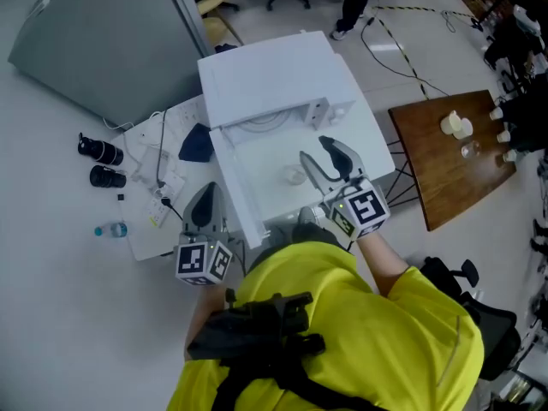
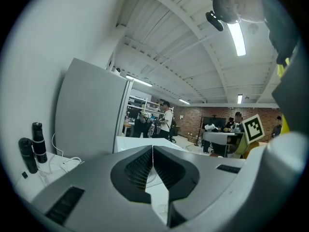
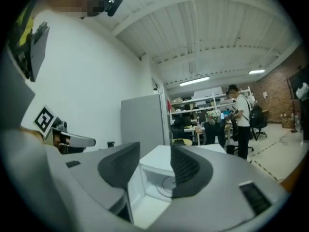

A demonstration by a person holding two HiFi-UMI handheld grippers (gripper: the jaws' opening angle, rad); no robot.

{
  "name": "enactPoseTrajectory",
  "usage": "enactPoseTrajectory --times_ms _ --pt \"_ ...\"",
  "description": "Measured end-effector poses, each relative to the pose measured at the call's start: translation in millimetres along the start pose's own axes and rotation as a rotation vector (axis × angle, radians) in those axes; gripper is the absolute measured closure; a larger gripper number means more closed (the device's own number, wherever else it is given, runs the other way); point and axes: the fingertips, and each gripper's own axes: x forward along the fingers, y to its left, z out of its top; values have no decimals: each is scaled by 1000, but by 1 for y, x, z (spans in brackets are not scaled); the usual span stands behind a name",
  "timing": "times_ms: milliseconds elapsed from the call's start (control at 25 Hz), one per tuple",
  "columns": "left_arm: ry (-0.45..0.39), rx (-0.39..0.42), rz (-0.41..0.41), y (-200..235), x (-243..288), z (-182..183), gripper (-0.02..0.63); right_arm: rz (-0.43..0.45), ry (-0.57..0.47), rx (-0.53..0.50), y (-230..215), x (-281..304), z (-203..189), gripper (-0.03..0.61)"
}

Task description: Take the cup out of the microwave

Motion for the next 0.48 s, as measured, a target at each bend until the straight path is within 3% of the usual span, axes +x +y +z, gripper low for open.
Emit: enactPoseTrajectory --times_ms 80,120,480 --pt "-26 0 2 0 -8 17 617 -26 -43 -37 9 -10 34 525" --pt "-33 -1 4 0 -11 23 617 -26 -49 -42 15 -14 40 574" --pt "-33 -11 -34 4 -16 16 617 -6 27 44 30 -22 4 575"
